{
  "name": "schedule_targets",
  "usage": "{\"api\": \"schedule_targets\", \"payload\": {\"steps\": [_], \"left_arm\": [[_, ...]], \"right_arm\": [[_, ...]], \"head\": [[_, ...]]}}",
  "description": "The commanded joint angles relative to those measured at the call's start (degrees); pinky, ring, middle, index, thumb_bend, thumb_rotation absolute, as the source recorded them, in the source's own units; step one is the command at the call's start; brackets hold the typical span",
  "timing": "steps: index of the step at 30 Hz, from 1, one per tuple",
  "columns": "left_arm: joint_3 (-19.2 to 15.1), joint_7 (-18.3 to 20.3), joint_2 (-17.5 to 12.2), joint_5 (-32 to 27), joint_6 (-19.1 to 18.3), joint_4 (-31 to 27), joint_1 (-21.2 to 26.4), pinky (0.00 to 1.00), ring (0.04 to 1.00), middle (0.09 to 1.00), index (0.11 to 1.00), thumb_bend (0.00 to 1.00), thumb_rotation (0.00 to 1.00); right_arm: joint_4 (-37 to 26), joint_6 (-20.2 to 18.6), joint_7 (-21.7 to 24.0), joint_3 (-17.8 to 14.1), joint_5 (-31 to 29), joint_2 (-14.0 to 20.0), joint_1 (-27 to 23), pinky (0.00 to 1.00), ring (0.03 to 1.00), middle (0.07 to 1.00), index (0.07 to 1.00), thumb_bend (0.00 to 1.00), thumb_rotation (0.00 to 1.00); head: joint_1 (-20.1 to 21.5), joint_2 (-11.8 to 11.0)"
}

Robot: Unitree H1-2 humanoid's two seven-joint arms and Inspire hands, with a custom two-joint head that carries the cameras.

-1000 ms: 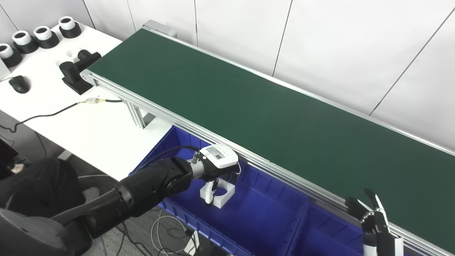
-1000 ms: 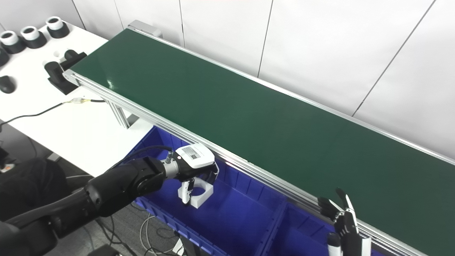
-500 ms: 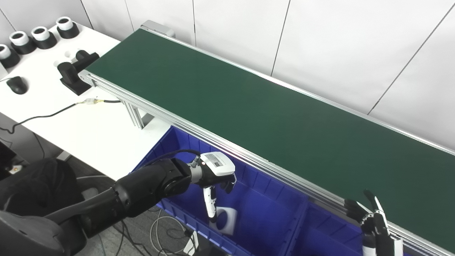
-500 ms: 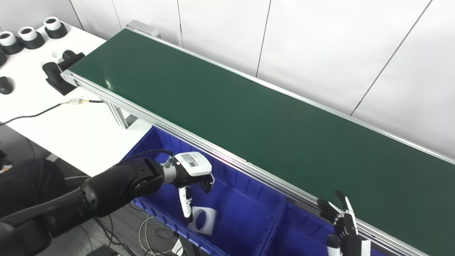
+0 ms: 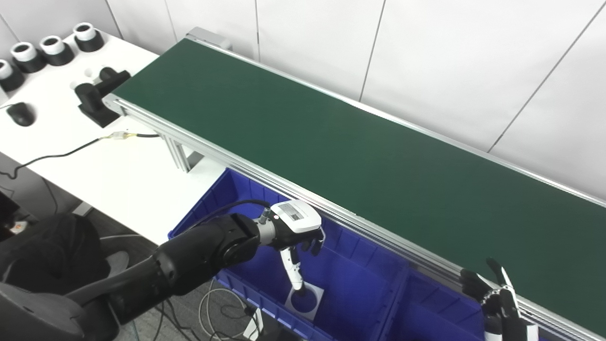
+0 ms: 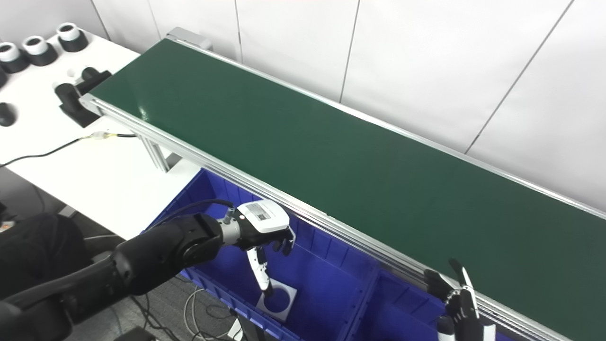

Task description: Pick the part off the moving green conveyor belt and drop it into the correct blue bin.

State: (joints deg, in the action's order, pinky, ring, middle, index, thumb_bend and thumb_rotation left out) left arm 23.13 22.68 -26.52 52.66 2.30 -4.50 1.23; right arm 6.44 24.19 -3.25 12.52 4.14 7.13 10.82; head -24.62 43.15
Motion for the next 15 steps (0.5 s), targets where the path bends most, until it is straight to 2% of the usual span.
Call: {"api": "schedule_targets", "payload": {"steps": [1,2,5,7,8,11,13,15], "left_arm": [[-2.7,-0.6,2.6,-7.1,-1.5,-8.0,-1.3,0.36,0.478,0.571,0.598,0.95,0.54],[-3.8,-0.5,3.7,-9.9,-2.2,-10.5,-2.2,0.37,0.485,0.571,0.593,0.92,0.50],[-6.3,0.7,8.2,-19.0,-6.1,-17.1,-4.8,0.38,0.485,0.564,0.597,0.88,0.51],[-7.5,2.0,10.7,-25.9,-8.8,-19.2,-6.3,0.39,0.484,0.567,0.603,0.87,0.55],[-8.2,3.6,11.7,-32.1,-10.6,-19.6,-6.9,0.39,0.484,0.568,0.605,0.87,0.55],[-8.8,9.2,13.5,-48.7,-14.7,-18.6,-8.4,0.44,0.532,0.607,0.638,0.81,0.46],[-8.2,10.5,14.2,-53.2,-14.8,-17.2,-9.0,0.47,0.555,0.627,0.645,0.81,0.44],[-7.8,10.3,15.7,-56.0,-14.8,-15.9,-9.3,0.50,0.578,0.639,0.649,0.83,0.47]], "right_arm": [[-1.8,2.7,-0.1,0.2,0.3,0.4,0.1,0.70,0.733,0.720,0.898,0.75,0.96],[-2.0,2.7,-0.1,0.2,0.4,0.5,0.2,0.69,0.735,0.721,0.897,0.76,0.96],[-1.8,2.7,0.3,0.1,-0.3,0.6,0.4,0.69,0.738,0.725,0.899,0.77,0.95],[-1.2,2.7,0.2,0.2,-0.2,0.5,0.2,0.69,0.741,0.728,0.905,0.78,0.95],[-0.8,2.7,-0.3,0.5,0.4,0.4,0.0,0.69,0.741,0.728,0.905,0.77,0.95],[0.4,2.7,-1.3,1.5,1.3,-0.1,-0.7,0.69,0.726,0.709,0.893,0.77,0.95],[0.9,2.7,-2.1,2.2,2.0,-0.7,-1.0,0.70,0.729,0.708,0.890,0.78,0.95],[0.9,2.7,-2.8,2.5,2.3,-1.4,-1.0,0.69,0.726,0.721,0.886,0.79,0.95]], "head": [[0.2,0.1],[0.2,0.1],[0.4,0.6],[1.7,0.7],[3.6,1.3],[6.2,1.3],[8.3,1.5],[9.4,1.7]]}}
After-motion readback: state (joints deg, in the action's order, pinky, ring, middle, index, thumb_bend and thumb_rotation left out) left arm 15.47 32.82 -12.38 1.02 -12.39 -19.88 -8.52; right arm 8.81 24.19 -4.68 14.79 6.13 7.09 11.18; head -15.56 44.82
